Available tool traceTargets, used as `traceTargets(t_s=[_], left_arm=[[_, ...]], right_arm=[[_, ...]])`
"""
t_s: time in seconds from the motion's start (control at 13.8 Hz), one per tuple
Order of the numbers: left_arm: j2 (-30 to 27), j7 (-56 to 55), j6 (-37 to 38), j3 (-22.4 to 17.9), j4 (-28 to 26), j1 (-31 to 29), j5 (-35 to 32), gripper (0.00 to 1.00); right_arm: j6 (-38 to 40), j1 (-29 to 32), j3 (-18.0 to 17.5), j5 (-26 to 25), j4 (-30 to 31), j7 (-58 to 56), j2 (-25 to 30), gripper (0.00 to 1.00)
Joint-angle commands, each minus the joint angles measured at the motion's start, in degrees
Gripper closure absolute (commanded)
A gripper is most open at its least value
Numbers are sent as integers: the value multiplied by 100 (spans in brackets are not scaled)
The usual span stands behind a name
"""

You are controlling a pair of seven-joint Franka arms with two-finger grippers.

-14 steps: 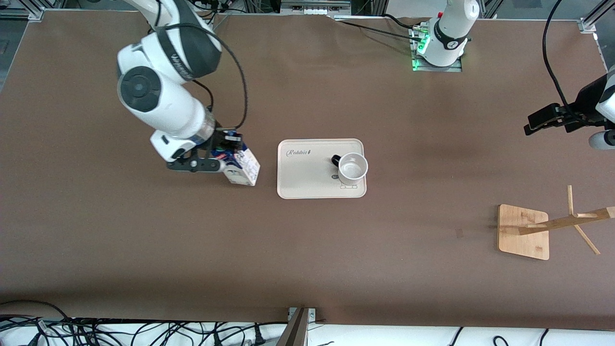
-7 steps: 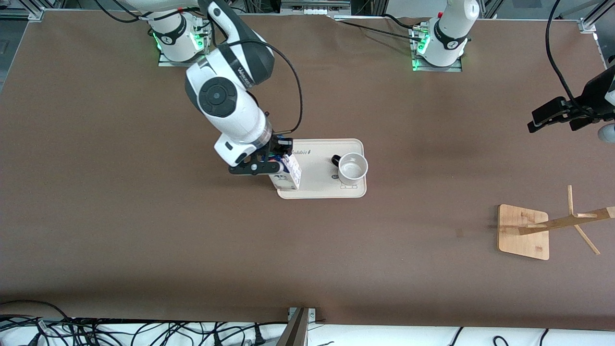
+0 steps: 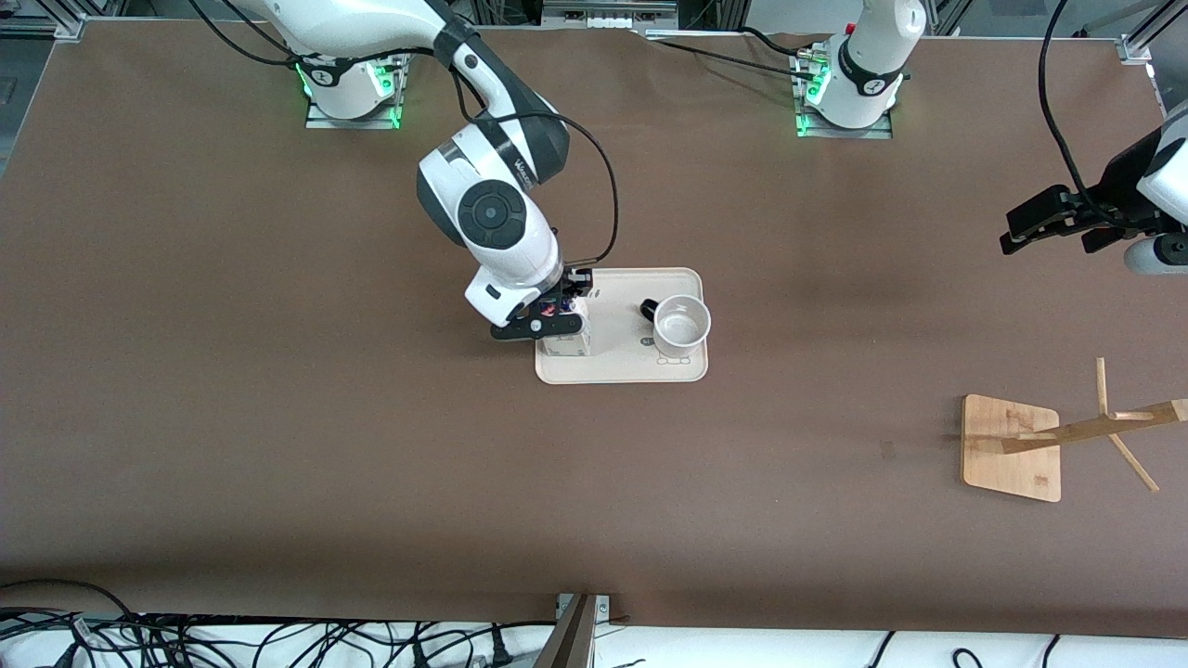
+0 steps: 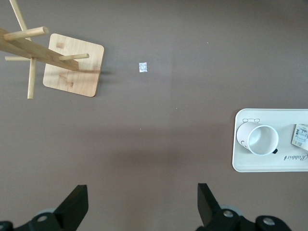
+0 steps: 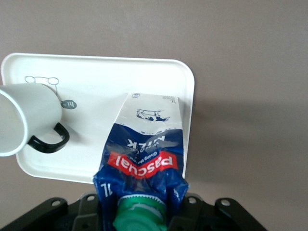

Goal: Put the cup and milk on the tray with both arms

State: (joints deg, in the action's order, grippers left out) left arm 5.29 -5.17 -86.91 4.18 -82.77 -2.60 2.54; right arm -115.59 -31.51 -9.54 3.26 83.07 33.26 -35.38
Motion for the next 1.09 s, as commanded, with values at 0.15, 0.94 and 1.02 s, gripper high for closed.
traceTargets(t_s=[0.15,0.94,1.02], left_arm=[[-45,95,34,-287,-11,374,27,0],[-36,438,95,-278,24,339,62,0],[-36,438,95,-278,24,339,53,0]], right_arm=[[-17,-268,57,-317,-151,84,-74,0],[141,-216,460,-344,-151,7,1391,0],[359,-216,679,-335,-150,-308,1568,0]])
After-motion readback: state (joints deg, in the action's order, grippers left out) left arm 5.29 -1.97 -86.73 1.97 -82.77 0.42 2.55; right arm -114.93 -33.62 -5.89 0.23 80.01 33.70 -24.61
